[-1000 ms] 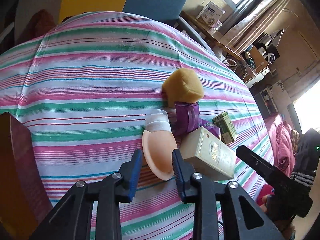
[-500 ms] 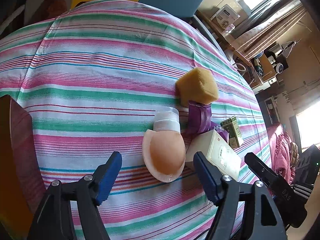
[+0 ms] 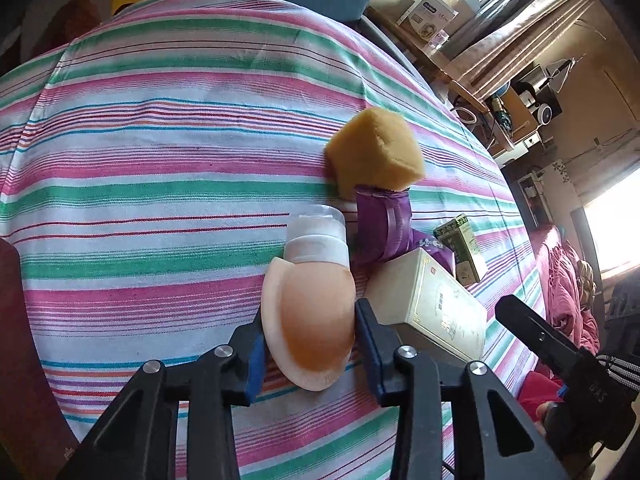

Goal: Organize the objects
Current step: 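Carry the peach bottle to the tray with the left tool while the right tool grasps the white box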

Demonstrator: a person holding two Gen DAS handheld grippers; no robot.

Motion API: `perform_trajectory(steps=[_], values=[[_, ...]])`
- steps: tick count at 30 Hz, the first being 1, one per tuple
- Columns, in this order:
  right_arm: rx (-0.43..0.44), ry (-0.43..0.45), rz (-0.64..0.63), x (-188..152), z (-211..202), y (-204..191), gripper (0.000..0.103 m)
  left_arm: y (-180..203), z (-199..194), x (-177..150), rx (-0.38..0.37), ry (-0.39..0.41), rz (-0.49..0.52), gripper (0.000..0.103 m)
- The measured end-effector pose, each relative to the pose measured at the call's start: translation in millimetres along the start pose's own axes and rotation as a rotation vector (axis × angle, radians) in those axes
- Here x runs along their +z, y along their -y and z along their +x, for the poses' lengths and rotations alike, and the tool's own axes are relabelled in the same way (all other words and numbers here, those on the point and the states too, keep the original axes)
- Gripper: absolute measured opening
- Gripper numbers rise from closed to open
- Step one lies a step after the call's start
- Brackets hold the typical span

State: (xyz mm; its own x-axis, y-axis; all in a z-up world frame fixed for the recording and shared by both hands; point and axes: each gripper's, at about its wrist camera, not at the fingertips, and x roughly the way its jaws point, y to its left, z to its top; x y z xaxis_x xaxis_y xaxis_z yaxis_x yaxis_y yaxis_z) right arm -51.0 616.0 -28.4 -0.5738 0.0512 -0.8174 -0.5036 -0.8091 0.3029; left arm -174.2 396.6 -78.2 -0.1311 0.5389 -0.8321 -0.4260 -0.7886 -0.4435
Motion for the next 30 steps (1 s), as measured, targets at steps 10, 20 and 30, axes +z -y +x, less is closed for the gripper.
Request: perform_trajectory(steps=[10,20,30], values=[[0.013,-0.031,-0.178,-3,12,-36,0.09,5,-87,-37,-0.047,0.079,0.073,0.039],[-0.026,-0.166,-0.404,-8,49,-66,0.098,-14,-171,-89,-0.096,0.138,0.069,0.039],[-0.023,-0.183,-0.437,-38,41,-78,0.053,-56,-234,-122,-0.095,0.235,0.006,0.039]])
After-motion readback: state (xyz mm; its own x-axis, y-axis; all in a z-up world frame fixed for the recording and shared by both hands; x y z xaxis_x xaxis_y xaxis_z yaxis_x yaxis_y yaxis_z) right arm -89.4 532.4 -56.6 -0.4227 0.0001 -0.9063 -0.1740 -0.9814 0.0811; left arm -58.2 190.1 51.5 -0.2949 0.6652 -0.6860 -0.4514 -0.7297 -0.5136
